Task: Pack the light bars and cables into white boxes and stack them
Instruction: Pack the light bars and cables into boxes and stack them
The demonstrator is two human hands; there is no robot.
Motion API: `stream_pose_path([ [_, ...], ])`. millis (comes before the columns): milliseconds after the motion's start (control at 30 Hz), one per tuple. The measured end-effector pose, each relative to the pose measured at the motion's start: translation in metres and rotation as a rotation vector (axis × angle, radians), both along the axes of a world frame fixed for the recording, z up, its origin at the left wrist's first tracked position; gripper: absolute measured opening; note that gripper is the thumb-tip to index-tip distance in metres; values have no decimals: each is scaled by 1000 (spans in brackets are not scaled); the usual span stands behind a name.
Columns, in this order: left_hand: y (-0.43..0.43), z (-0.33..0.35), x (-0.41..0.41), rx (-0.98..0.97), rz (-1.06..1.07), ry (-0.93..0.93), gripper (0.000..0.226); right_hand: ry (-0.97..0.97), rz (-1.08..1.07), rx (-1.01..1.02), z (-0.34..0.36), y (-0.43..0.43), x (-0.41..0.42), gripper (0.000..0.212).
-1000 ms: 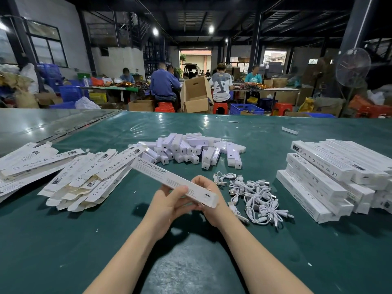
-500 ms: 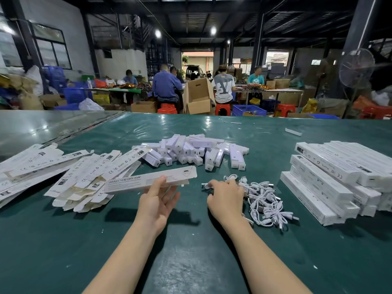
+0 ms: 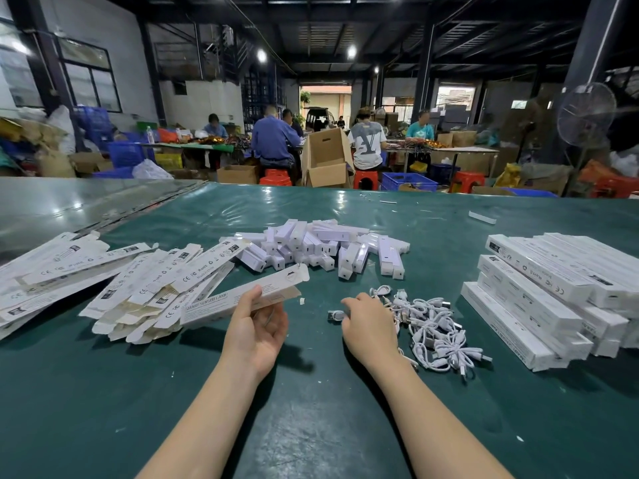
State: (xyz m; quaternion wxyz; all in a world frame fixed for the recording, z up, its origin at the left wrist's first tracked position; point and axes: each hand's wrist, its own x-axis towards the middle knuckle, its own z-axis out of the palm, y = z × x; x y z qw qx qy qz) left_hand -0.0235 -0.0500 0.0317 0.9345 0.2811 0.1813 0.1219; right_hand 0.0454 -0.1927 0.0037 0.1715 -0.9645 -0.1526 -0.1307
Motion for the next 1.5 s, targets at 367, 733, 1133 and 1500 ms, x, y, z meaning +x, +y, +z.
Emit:
stream_pose_path([
  [367,1,-2,0,-9,8,12,11,122,202,480,6,3,-8,37],
  [733,3,-3,2,-9,-9,3,11,105,270,133,1,3,-4,19],
  [1133,3,-4,3,46,-48,31,13,397,348,1315,9,7,-13,31],
  [1500,-3,-8,7,225,-41,34,11,507,501,1420,11,16,-18,24],
])
